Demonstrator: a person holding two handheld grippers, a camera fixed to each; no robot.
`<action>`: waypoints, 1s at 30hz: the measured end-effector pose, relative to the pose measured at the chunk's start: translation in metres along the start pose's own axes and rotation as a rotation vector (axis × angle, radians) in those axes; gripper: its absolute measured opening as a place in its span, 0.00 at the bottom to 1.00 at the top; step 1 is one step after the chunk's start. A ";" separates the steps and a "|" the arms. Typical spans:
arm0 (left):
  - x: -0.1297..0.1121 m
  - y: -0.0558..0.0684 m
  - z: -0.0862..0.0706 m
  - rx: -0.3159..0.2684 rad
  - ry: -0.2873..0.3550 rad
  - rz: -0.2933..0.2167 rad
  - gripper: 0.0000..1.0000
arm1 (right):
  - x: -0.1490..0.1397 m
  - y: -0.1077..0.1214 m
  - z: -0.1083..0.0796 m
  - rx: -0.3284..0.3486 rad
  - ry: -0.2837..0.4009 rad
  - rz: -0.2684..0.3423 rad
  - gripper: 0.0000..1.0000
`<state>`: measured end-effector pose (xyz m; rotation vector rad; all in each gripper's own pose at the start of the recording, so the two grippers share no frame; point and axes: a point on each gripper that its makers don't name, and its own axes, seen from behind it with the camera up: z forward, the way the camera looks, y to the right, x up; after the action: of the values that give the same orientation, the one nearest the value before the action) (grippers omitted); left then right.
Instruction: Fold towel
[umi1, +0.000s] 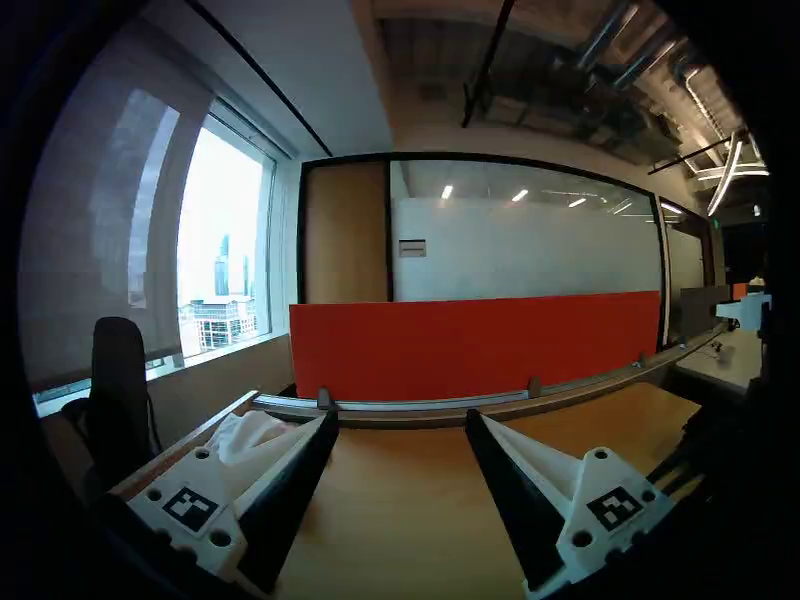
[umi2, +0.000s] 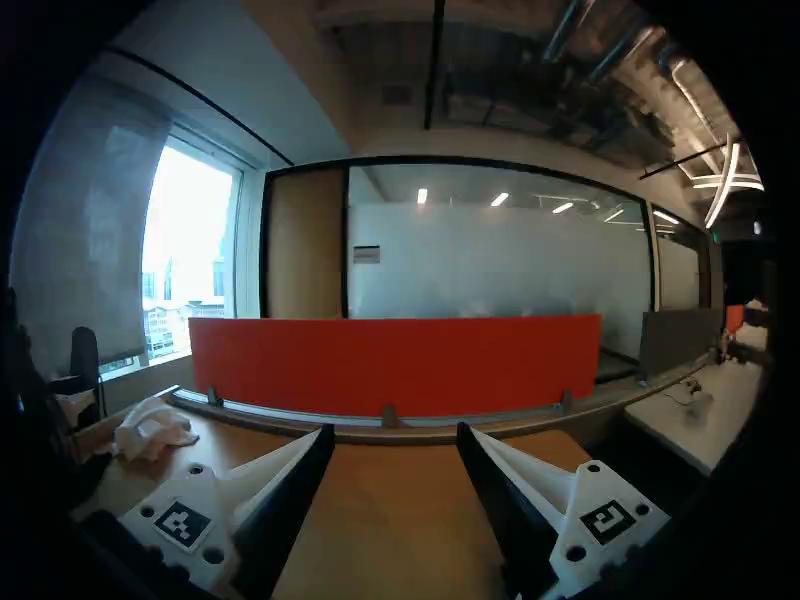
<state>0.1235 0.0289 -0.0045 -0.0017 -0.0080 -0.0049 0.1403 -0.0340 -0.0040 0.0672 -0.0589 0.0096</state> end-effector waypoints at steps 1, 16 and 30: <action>-0.002 0.000 0.000 0.003 -0.004 0.002 0.94 | 0.002 0.000 -0.001 0.001 0.000 0.000 0.94; -0.029 0.000 0.004 0.018 0.000 0.046 0.94 | 0.027 -0.003 -0.008 -0.026 0.018 0.029 0.94; -0.073 -0.007 0.007 -0.019 0.014 0.055 0.94 | 0.005 -0.005 -0.008 -0.058 0.026 0.023 0.94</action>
<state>0.0504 0.0218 0.0019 -0.0205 0.0060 0.0497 0.1458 -0.0386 -0.0124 0.0085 -0.0336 0.0318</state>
